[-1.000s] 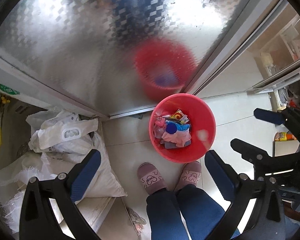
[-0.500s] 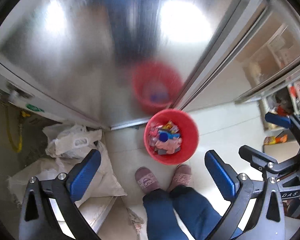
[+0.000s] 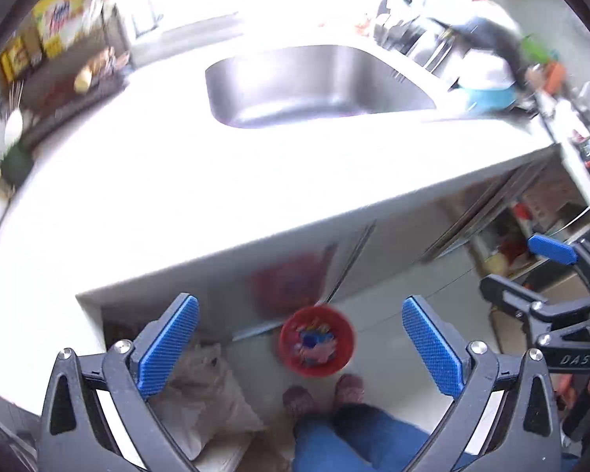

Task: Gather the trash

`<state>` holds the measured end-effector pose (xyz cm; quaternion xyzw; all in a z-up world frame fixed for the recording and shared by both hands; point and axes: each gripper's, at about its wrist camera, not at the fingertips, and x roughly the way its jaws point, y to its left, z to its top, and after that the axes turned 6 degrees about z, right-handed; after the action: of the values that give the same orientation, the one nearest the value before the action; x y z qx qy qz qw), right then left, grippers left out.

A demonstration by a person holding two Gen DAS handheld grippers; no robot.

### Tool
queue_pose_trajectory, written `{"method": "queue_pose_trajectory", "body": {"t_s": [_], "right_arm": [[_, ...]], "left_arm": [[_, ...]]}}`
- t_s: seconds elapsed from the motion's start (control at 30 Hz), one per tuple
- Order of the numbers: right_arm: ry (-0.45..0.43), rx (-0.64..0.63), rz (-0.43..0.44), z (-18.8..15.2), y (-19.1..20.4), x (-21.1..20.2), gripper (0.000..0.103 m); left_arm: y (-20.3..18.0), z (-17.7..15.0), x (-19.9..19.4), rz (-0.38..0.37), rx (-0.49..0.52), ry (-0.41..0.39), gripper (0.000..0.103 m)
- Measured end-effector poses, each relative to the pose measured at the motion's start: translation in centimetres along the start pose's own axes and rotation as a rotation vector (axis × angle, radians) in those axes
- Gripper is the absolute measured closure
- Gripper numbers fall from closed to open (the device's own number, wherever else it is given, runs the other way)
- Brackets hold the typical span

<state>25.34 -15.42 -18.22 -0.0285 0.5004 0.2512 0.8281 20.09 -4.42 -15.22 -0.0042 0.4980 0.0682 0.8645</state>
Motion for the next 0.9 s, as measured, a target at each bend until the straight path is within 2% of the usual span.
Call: {"method": "queue_pose_trajectory", "body": {"t_s": [0.17, 0.3, 0.47, 0.63, 0.77, 0.9], "right_arm": [[-0.077, 0.035, -0.056, 1.6, 1.0, -6.3, 0.001], [-0.146, 0.068, -0.106, 1.8, 2.2, -10.5, 0.001], [-0.258, 0.143, -0.150, 1.9, 3.4, -15.5, 0.001], [-0.330, 0.144, -0.223, 1.7, 5.4, -18.0, 0.001], [-0.388, 0.156, -0.254, 0.9, 6.5, -20.3, 0.001], [-0.425, 0.181, -0.268, 0.3, 7.3, -21.1, 0.000]], "left_arm": [[-1.3, 2.6, -5.0, -0.060, 0.074, -0.091, 0.000], [-1.6, 4.0, -8.9, -0.125, 0.093, -0.155, 0.000], [-1.2, 4.5, -13.5, -0.124, 0.156, -0.256, 0.000], [0.2, 4.3, -16.6, -0.202, 0.154, -0.299, 0.000], [0.7, 4.1, -18.5, -0.192, 0.173, -0.366, 0.000], [0.7, 3.4, -19.1, -0.200, 0.199, -0.391, 0.000]]}}
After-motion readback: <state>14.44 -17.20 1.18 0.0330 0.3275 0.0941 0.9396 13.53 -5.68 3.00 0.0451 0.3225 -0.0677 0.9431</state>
